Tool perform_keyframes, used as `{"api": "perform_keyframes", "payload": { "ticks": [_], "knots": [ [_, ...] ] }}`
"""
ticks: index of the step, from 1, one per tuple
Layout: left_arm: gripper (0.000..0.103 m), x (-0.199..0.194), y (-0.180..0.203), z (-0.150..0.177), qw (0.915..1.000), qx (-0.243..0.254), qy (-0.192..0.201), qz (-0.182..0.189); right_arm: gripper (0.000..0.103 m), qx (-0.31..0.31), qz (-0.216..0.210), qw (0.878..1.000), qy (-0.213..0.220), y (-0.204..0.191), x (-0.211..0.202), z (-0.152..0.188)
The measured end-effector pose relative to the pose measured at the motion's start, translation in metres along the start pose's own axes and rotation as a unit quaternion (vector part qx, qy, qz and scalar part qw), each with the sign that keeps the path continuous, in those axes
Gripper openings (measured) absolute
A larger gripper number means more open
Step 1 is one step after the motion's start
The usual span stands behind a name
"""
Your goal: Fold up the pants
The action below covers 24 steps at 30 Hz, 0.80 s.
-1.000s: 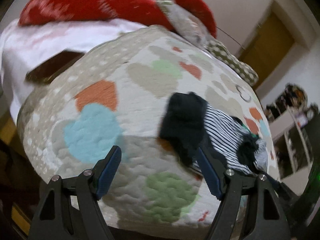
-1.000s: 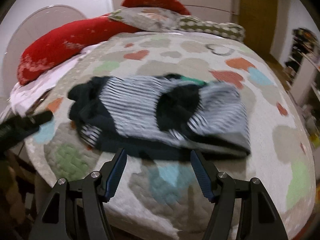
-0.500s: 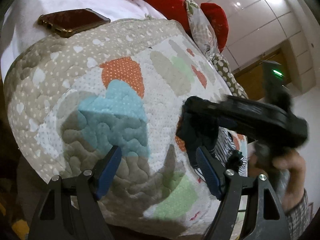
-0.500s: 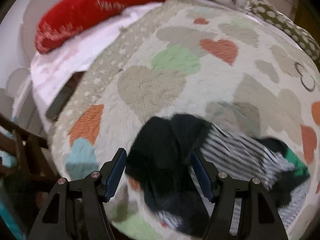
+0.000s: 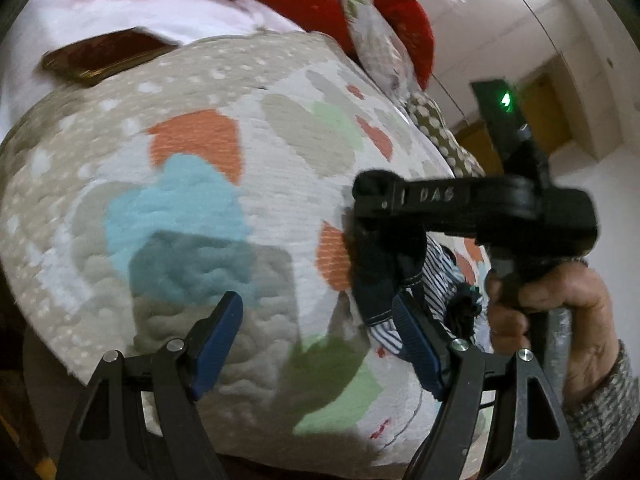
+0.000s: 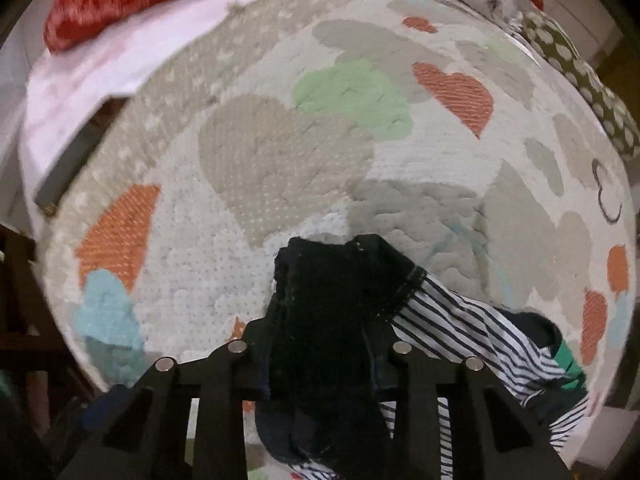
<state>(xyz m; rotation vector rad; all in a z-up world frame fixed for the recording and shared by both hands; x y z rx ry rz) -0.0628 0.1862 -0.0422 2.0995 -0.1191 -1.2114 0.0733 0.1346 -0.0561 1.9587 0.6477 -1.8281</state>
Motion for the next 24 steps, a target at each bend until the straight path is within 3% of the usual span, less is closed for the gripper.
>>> {"api": "perform_keyframes", "payload": {
  "ticks": [7,13,15,16,17,19,24],
  "knots": [
    [0.076,0.031,0.044,-0.005,0.9966,0.08,-0.007,-0.016,0.033,0.027,-0.086,0.996,0.02,0.013,-0.027,0.013],
    [0.076,0.044,0.076,-0.013,0.9936,0.11,0.011,-0.024,0.033,0.039,-0.149,0.988,0.03,0.02,-0.042,0.016],
    [0.057,0.048,0.082,-0.015,0.9925,0.116,0.013,-0.037,0.033,0.046,-0.17,0.984,0.035,0.025,-0.044,0.019],
    [0.037,0.054,0.086,-0.017,0.9916,0.119,0.004,-0.052,0.033,0.048,-0.177,0.982,0.037,0.026,-0.045,0.019],
    [0.026,0.058,0.088,-0.018,0.9911,0.119,-0.006,-0.059,0.033,0.051,-0.185,0.98,0.042,0.029,-0.046,0.021],
    [0.018,0.06,0.093,-0.016,0.99,0.126,-0.009,-0.061,0.033,0.054,-0.192,0.979,0.048,0.033,-0.049,0.026],
    [0.017,0.053,0.111,-0.006,0.9852,0.152,0.002,-0.079,0.032,0.064,-0.222,0.97,0.073,0.05,-0.059,0.039]
  ]
}}
Point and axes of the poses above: each gripper's, at about its wrist camera, not at the fingertips, and x roughly the way its jaws point, y to its right, z to its underside, the point moved 8 cm from there along x, roughly the way its jaws point, and after that the axes turned 9 degrees about -y, right-handed, at the moved point
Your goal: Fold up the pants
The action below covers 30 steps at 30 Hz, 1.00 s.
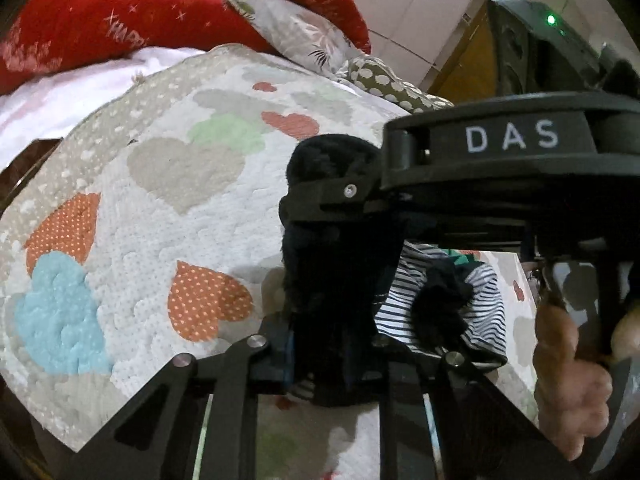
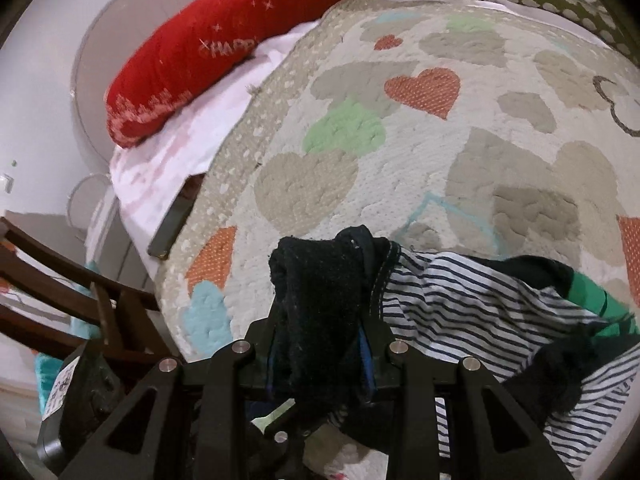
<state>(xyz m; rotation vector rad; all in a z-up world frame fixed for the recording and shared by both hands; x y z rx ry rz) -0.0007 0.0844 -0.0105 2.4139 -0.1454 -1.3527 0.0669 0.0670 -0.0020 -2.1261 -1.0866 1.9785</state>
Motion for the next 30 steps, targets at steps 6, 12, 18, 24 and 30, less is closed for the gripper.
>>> {"api": "perform_keyframes", "payload": {
  "ticks": [6,12,18,24,30],
  "knots": [
    [0.016,-0.004,0.03,0.001,0.9992,0.036,-0.001,-0.02,0.032,0.013,-0.037,0.999,0.037,0.018,-0.024,0.011],
    [0.016,-0.003,0.072,0.004,0.9962,0.082,-0.001,-0.029,0.032,0.028,-0.062,0.994,0.082,0.044,-0.056,0.025],
    [0.016,0.008,0.111,0.006,0.992,0.121,-0.011,-0.035,0.032,0.052,-0.084,0.988,0.118,0.08,-0.084,0.036],
    [0.016,0.022,0.14,0.012,0.987,0.154,-0.025,-0.038,0.033,0.085,-0.102,0.981,0.14,0.117,-0.101,0.051],
    [0.016,0.043,0.163,0.019,0.9822,0.178,-0.042,-0.042,0.033,0.121,-0.117,0.973,0.157,0.153,-0.109,0.066]
  ]
}}
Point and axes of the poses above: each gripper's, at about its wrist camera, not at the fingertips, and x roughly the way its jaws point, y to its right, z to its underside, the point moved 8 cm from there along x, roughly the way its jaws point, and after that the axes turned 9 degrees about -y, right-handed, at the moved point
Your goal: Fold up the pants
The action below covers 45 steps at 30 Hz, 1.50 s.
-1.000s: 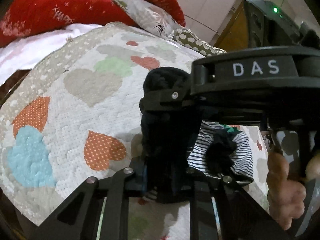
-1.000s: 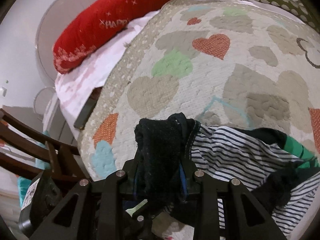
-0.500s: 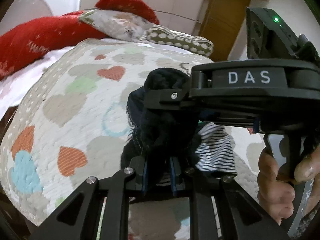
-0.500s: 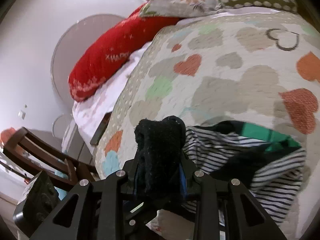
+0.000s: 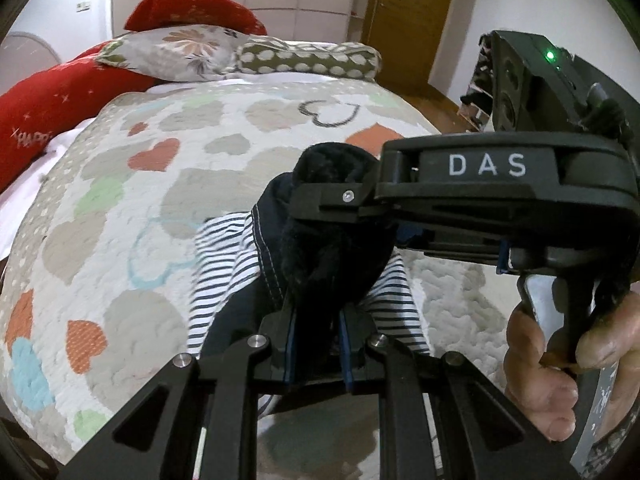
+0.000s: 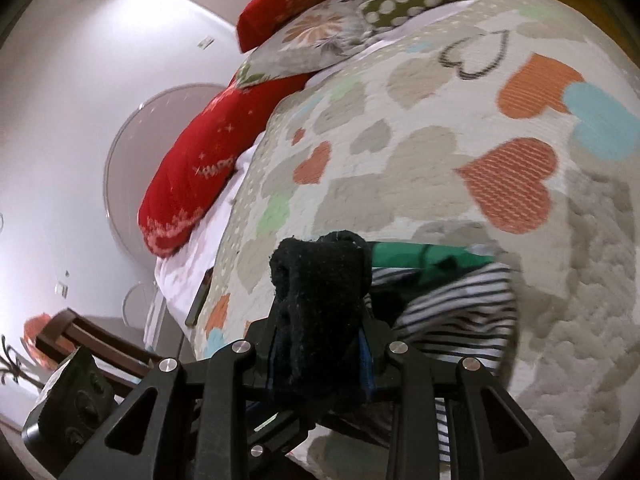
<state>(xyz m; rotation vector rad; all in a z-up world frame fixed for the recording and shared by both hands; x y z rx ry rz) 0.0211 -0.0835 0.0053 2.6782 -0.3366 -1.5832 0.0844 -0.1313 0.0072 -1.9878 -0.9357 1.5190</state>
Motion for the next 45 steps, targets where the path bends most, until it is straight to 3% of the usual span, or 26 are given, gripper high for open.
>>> {"api": "perform_keyframes", "payload": {
  "ticks": [3,5,7,11,14,18,23,26,31,33,38,43,45],
  "knots": [
    [0.018,0.009,0.01,0.003,0.9998,0.012,-0.014,0.004,0.034,0.017,-0.005,1.0,0.008,0.017,-0.003,0.002],
    [0.038,0.01,0.016,0.009,0.9993,0.017,-0.028,0.018,0.041,0.038,0.001,0.999,0.017,0.033,-0.006,0.003],
    [0.05,0.003,0.022,0.016,0.9976,0.021,-0.039,0.053,0.051,0.064,0.012,0.997,0.03,0.051,-0.009,0.004],
    [0.053,-0.021,0.024,0.028,0.9951,0.033,-0.036,0.086,0.054,0.119,0.021,0.989,0.08,0.088,-0.036,0.008],
    [0.053,-0.03,0.005,0.026,0.9968,0.005,-0.02,0.077,0.053,0.118,0.038,0.984,0.127,0.092,-0.067,0.007],
    [0.053,-0.01,-0.025,0.026,0.9948,-0.062,-0.047,0.066,0.044,0.095,-0.039,0.982,0.16,0.061,-0.087,0.003],
    [0.053,0.017,-0.028,0.042,0.994,-0.063,-0.076,0.047,0.044,0.064,-0.162,0.98,0.099,0.007,-0.048,0.005],
    [0.053,0.024,-0.026,0.047,0.9939,-0.06,-0.082,0.043,0.045,0.065,-0.127,0.987,0.073,0.006,-0.016,0.007],
    [0.056,0.024,-0.025,0.049,0.9946,-0.046,-0.078,0.051,0.038,0.104,-0.024,0.992,0.071,0.054,0.004,0.025],
    [0.057,0.025,-0.025,0.05,0.9943,-0.046,-0.08,0.053,0.028,0.123,-0.041,0.988,0.087,0.067,-0.001,0.035],
    [0.057,0.014,-0.028,0.052,0.9934,-0.046,-0.082,0.066,0.028,0.147,-0.058,0.98,0.125,0.083,-0.021,0.043],
    [0.061,-0.007,-0.041,0.052,0.9923,-0.059,-0.071,0.082,0.029,0.11,-0.004,0.985,0.129,0.078,-0.028,0.048],
    [0.065,-0.012,-0.051,0.049,0.9927,-0.071,-0.061,0.076,0.034,0.102,0.035,0.985,0.131,0.078,-0.029,0.047]
  ]
}}
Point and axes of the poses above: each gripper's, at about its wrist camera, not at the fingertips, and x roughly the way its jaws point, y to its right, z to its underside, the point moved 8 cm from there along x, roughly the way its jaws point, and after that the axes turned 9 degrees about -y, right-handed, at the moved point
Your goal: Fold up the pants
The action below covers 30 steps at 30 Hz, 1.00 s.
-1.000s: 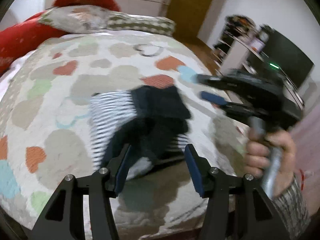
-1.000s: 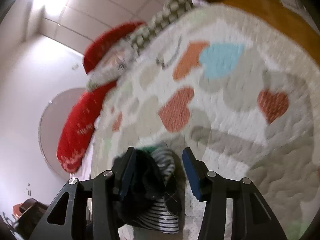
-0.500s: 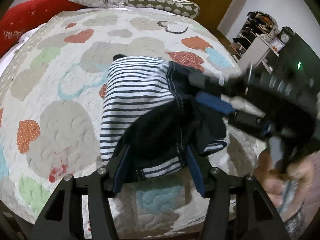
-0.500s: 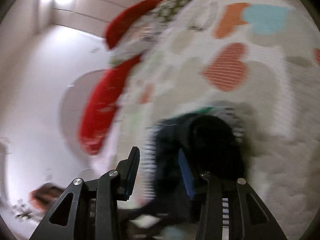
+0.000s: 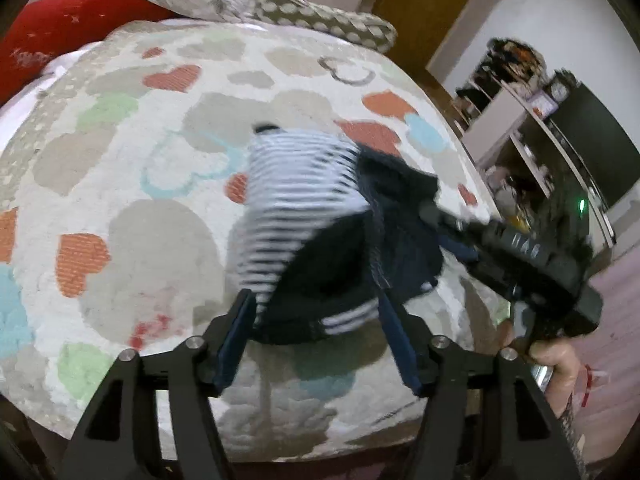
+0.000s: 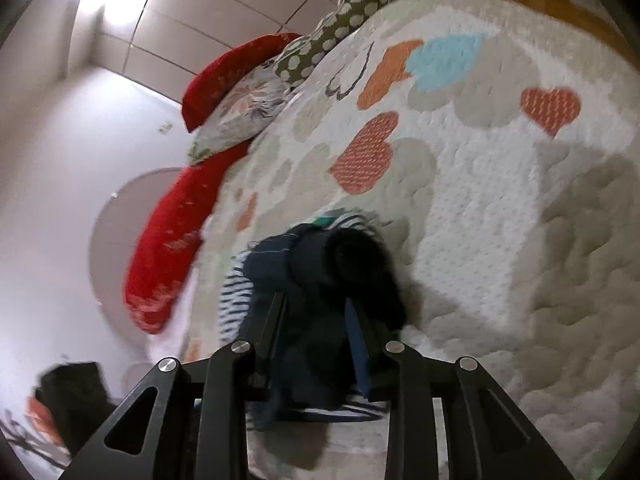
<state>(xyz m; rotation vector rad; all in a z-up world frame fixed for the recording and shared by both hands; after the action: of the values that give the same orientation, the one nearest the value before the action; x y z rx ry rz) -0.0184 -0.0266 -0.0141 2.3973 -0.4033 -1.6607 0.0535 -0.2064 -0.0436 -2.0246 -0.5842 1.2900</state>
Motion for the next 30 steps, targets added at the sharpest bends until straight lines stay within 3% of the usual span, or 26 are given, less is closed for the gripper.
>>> {"api": "perform_keyframes", "payload": {
  "ticks": [1,3,5,7,9,11,15,18,20,21,23,27,30],
  "knots": [
    [0.066,-0.003,-0.007,-0.003,0.9999,-0.01,0.006,-0.002,0.036,-0.003,0.028,1.0,0.002,0.005,-0.001,0.0],
    [0.066,-0.005,-0.021,-0.009,0.9994,-0.034,0.008,0.002,0.051,0.006,0.051,0.999,0.009,0.017,-0.005,0.001],
    [0.068,-0.003,-0.031,-0.016,0.9982,-0.058,0.006,0.018,0.053,0.017,0.016,1.0,0.017,0.023,-0.013,0.002],
    [0.075,0.0,-0.037,-0.025,0.9966,-0.074,0.006,0.037,0.064,0.017,-0.016,0.999,0.025,0.021,-0.02,0.002],
    [0.078,0.01,-0.04,-0.036,0.9956,-0.077,0.003,0.052,0.076,0.021,-0.035,0.999,0.033,0.019,-0.024,0.001],
    [0.079,0.027,-0.038,-0.049,0.9943,-0.065,-0.011,0.083,0.078,0.027,-0.041,0.998,0.03,0.018,-0.019,-0.002],
    [0.08,0.07,-0.034,-0.063,0.9853,-0.062,-0.071,0.143,0.078,0.004,-0.013,1.0,0.004,0.013,0.006,-0.008],
    [0.081,0.073,-0.023,-0.069,0.9822,-0.06,-0.07,0.163,0.076,-0.038,-0.007,0.999,-0.021,0.001,0.023,-0.011],
    [0.054,0.071,-0.01,-0.069,0.9789,-0.048,-0.074,0.184,0.06,-0.048,-0.018,0.998,-0.042,-0.006,0.034,-0.011],
    [0.053,0.069,-0.008,-0.069,0.9789,-0.047,-0.073,0.185,0.052,-0.046,-0.019,0.998,-0.046,-0.006,0.036,-0.012],
    [0.052,0.06,-0.005,-0.076,0.9778,-0.048,-0.064,0.194,0.046,-0.041,-0.035,0.997,-0.051,-0.009,0.037,-0.015],
    [0.052,0.05,-0.006,-0.103,0.9793,-0.048,-0.045,0.192,0.045,-0.051,-0.053,0.997,-0.037,-0.025,0.029,-0.032],
    [0.052,0.054,-0.015,-0.134,0.9863,-0.045,-0.028,0.156,0.045,-0.066,-0.045,0.996,-0.033,-0.038,0.037,-0.053]
  ]
}}
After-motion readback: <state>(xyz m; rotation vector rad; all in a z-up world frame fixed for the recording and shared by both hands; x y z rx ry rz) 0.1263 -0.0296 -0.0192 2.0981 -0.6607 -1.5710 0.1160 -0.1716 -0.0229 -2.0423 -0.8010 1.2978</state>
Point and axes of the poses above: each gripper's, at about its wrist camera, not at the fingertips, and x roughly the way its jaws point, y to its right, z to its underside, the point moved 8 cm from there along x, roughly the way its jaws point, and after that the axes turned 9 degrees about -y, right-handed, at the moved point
